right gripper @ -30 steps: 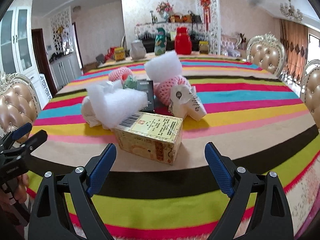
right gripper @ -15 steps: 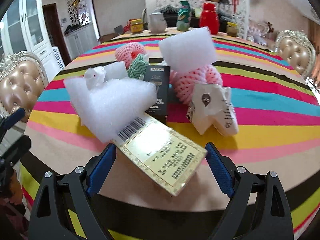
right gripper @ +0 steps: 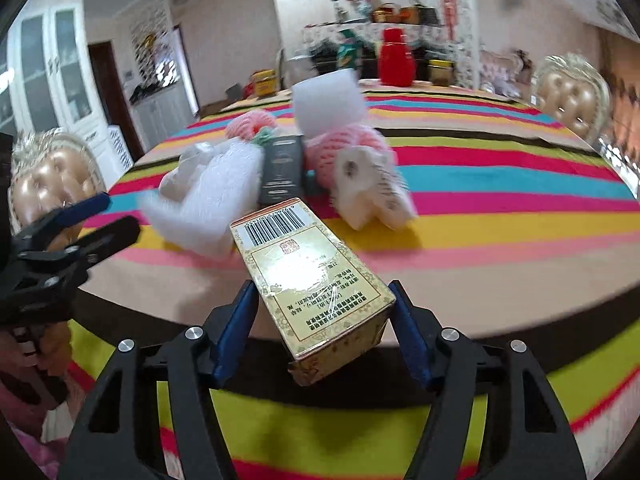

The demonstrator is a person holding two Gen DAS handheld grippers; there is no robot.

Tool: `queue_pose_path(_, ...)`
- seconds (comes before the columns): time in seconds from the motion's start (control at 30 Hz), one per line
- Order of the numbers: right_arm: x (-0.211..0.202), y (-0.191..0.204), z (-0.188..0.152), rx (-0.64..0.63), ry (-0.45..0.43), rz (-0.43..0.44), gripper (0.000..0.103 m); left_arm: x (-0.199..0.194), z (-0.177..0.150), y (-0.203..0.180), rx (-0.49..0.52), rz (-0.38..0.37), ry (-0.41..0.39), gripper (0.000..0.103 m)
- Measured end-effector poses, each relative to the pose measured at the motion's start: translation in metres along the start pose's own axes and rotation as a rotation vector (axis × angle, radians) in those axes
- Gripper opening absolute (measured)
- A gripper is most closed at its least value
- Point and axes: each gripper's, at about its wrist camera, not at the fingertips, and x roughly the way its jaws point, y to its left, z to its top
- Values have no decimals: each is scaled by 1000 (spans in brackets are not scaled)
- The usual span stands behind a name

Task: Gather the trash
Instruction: 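Grasp the yellow-green cardboard box with the right tool and lift it, then grasp the white foam sheet with the left tool while the right tool carries the box to the pink bin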

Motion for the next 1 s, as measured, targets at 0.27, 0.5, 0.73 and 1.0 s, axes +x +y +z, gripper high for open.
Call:
queue_pose_path(0.27,-26,-32,-10,73,-53,-102,63,30,-3,-44,17,-76,84,99)
queue_pose_path(0.5,-37,-60,-9,147,-89,-132,63,48,7,-67,9,-92,118,98)
queue_pose_path(0.73,-48,-77,-18,195,-109,-148,63,72,15,-98,82,-108,174,94)
queue_pose_path(1.0,-64,-90,-26,232,-133,-186,63,94,21,-116,38,-172,222,92)
